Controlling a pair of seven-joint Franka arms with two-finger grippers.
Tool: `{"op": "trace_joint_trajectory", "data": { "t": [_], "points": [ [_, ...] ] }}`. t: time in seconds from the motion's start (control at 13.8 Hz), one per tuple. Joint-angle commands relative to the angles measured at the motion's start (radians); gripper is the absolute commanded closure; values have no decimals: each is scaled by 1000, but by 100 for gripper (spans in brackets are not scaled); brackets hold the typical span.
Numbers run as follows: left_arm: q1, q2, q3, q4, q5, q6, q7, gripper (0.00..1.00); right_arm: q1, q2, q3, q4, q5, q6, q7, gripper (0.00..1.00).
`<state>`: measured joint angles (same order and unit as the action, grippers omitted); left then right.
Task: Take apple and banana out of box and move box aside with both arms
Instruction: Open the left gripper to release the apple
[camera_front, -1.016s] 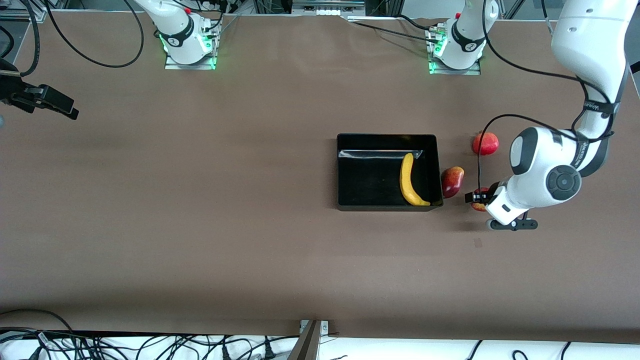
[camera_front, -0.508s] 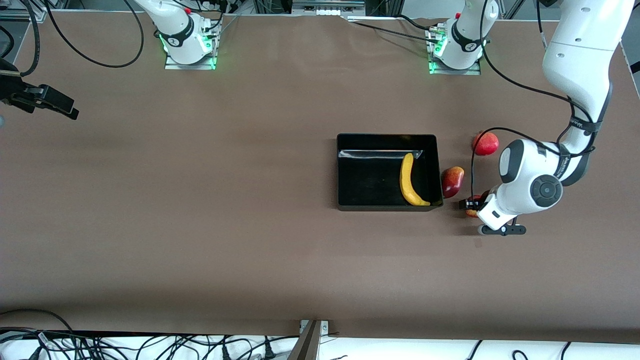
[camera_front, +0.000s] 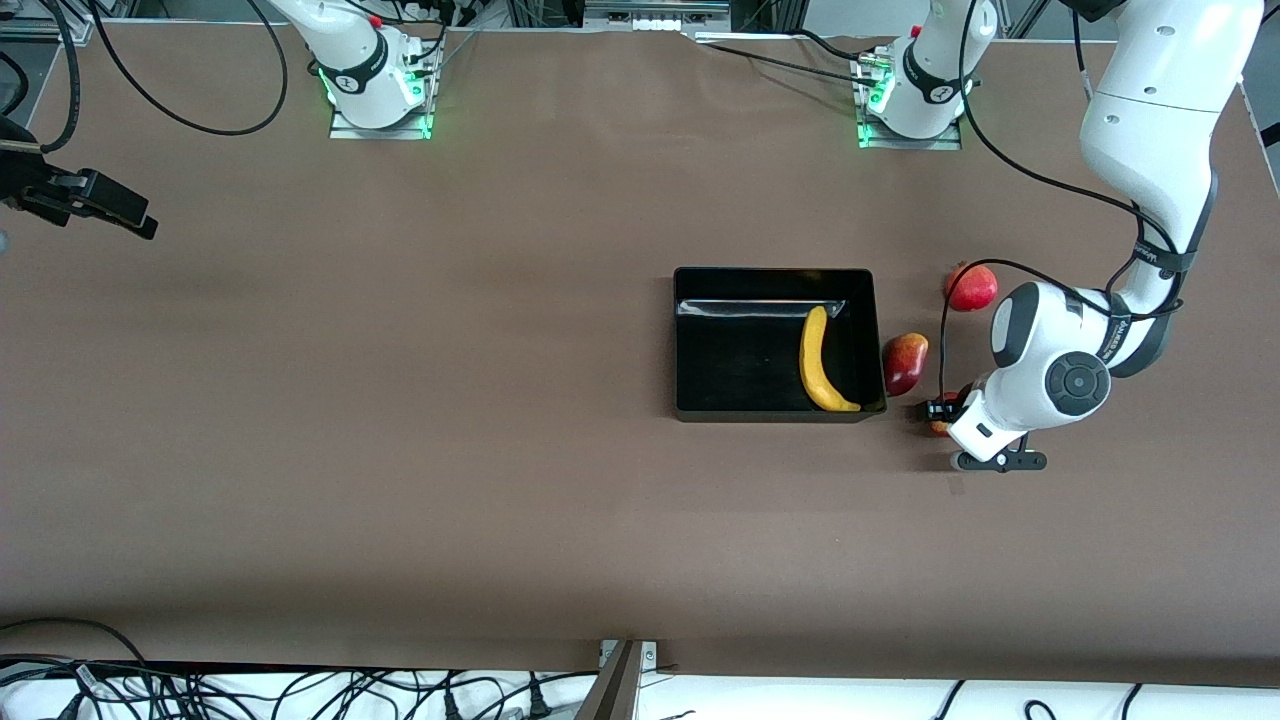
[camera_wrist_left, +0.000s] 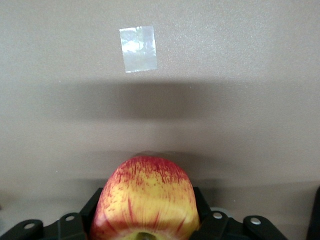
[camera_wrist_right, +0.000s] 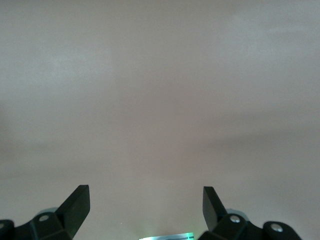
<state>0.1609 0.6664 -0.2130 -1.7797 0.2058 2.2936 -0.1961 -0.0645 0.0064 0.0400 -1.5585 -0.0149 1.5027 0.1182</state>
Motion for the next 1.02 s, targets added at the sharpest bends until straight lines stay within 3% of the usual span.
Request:
{"op": "trace_joint_trajectory", "data": {
  "t": [0.0,0.22,0.51,0.94],
  "points": [
    [5,25,-6,22,35,18,-31,0,3,1,1,15,-2,-15,11,0],
    [2,1,-8,26,35,-12,-46,0,3,1,1,14,-2,-16,11,0],
    [-27,-57,-19,84,23,-198,-120,0,3,1,1,14,-2,-16,11,0],
    [-109,-169,-16,94,-86,-249,-326,0,3,1,1,15,-2,-16,11,0]
  ]
}}
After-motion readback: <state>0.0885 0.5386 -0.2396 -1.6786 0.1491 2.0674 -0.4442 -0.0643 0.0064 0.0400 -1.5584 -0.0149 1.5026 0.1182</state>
